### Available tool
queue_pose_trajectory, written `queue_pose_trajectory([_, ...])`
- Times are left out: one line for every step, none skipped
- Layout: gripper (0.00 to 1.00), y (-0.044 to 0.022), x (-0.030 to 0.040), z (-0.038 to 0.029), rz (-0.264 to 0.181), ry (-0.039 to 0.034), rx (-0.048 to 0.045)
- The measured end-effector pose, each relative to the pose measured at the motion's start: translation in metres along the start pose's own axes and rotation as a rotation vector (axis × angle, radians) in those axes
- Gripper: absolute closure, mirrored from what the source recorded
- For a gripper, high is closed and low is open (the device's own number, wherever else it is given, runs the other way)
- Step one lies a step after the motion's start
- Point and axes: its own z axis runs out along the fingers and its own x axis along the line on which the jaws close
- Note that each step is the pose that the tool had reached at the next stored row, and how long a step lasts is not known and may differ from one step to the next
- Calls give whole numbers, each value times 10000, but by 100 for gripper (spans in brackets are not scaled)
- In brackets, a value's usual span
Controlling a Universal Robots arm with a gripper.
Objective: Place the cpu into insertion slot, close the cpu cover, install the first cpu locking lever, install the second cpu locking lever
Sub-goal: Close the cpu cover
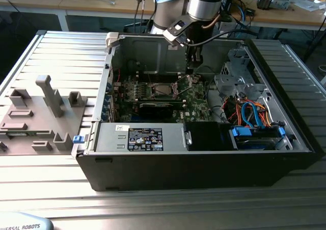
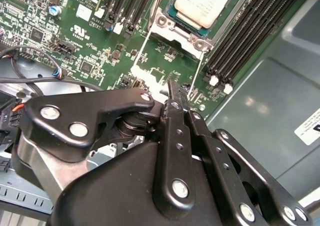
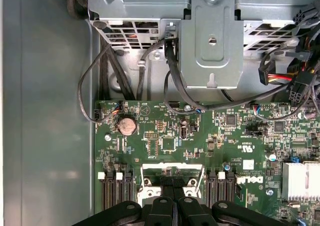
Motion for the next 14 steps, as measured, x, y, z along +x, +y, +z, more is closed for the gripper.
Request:
queue_pose_trajectory([89,9,0,0,0,1,-1])
queue_pose_trajectory([89,18,0,0,-1,0,0])
queue_pose_trajectory([89,26,0,0,-1,0,0])
queue_pose_trajectory([89,34,0,0,-1,0,0])
queue_pose_trajectory([89,41,0,0,-1,0,0])
queue_pose_trajectory([89,47,0,1,0,0,0])
queue_pose_trajectory([89,56,0,1,-1,1,0])
queue_pose_trajectory([89,61,0,1,0,0,0])
queue_pose_trajectory([89,68,0,0,0,0,0])
queue_pose_trajectory([89,73,0,1,0,0,0])
queue_pose_trajectory([89,78,0,1,0,1,0])
queue_pose_trajectory([89,86,0,1,0,0,0])
queue_pose_trajectory([89,90,0,1,0,1,0])
queue_pose_trajectory([89,96,0,1,-1,0,-1])
